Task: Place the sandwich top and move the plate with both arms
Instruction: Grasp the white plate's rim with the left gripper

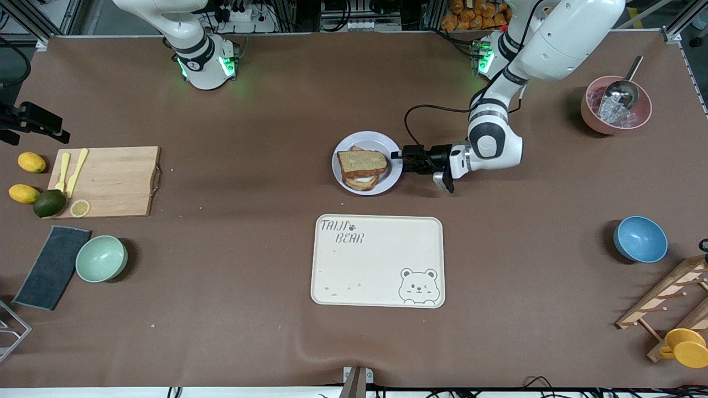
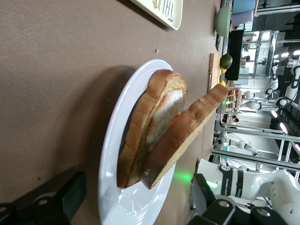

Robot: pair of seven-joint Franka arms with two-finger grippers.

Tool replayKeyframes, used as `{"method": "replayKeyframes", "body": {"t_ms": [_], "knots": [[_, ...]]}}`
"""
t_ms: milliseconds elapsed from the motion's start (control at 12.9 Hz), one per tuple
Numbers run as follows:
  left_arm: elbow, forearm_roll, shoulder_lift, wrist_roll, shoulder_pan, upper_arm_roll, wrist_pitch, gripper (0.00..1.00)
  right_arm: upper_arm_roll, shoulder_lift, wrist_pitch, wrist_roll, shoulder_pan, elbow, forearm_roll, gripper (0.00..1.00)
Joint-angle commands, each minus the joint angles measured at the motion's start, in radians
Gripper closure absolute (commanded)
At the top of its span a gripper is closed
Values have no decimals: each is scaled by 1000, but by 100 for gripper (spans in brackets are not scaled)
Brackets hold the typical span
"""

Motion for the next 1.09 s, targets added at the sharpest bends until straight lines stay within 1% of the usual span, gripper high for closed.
{"method": "replayKeyframes", "body": {"t_ms": [0, 155, 388, 466, 543, 621, 1009], "knots": [[17, -48, 18, 35, -21, -5, 15, 0, -3, -5, 5, 16, 5, -8, -17, 0], [17, -50, 25, 41, -21, -5, 13, 0, -3, -5, 5, 16, 7, -8, -17, 0], [15, -50, 47, 79, -21, -5, 12, 72, -3, -3, 2, 16, 5, -10, -17, 0], [15, -50, 65, 124, -15, -5, 12, 89, -3, -3, 2, 16, 5, -11, -17, 0], [14, -50, 79, 155, -5, -5, 10, 97, -3, 0, 0, 16, 5, -11, -17, 0], [14, -50, 87, 173, -2, -5, 7, 100, -1, 0, -1, 16, 5, -11, -15, 0], [11, -53, 85, 180, 4, -5, 6, 100, -3, 3, 0, 16, 5, -10, -15, 0]]}}
